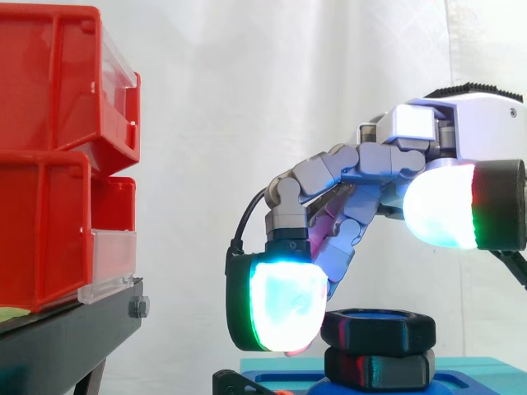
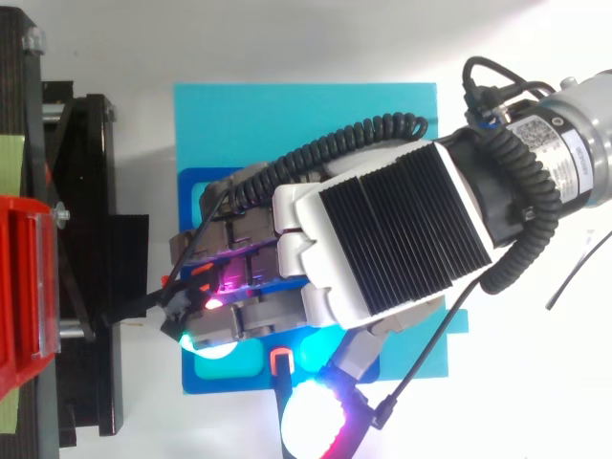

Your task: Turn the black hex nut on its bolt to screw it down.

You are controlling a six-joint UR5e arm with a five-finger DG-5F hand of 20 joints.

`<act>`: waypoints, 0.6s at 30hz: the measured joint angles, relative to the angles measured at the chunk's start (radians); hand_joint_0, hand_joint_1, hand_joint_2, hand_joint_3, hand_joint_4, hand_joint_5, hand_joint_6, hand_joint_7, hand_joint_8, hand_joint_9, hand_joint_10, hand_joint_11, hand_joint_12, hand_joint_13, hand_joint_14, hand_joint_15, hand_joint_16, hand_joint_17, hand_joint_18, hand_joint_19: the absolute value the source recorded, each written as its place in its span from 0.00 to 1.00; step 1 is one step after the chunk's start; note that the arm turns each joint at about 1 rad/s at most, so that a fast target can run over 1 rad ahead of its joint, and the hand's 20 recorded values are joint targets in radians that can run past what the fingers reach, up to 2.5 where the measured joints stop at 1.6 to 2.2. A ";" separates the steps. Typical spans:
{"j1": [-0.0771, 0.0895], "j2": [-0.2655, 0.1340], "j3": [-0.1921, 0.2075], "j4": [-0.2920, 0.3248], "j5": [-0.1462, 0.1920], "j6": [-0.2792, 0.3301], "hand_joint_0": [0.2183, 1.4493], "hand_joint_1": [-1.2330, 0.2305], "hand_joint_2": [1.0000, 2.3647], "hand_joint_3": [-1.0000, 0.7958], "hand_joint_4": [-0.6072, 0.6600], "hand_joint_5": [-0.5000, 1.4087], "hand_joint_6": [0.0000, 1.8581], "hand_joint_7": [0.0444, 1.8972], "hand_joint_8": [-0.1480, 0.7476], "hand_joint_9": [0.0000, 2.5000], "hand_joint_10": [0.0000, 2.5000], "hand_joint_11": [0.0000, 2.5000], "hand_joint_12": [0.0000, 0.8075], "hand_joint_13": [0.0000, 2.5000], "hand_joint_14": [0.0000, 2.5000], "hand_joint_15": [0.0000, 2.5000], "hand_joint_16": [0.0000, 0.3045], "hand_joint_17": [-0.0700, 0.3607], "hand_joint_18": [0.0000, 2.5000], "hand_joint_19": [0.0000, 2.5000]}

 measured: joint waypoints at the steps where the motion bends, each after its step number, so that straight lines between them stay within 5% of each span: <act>1: 0.000 0.000 0.000 0.000 0.001 0.000 0.21 0.67 0.00 0.28 0.56 0.27 0.27 0.58 0.53 0.43 0.00 0.06 0.45 0.31 0.00 0.05 0.18 0.46 0.27 0.27; 11: -0.007 0.000 0.000 -0.001 0.000 0.000 0.21 0.47 0.00 0.28 0.58 0.27 0.27 0.61 0.53 0.44 0.00 0.08 0.45 0.31 0.00 0.05 0.18 0.46 0.28 0.27; 18: -0.011 0.000 0.000 -0.003 -0.002 -0.001 0.21 0.49 0.00 0.28 0.55 0.27 0.27 0.62 0.53 0.44 0.00 0.09 0.44 0.32 0.00 0.05 0.18 0.45 0.28 0.27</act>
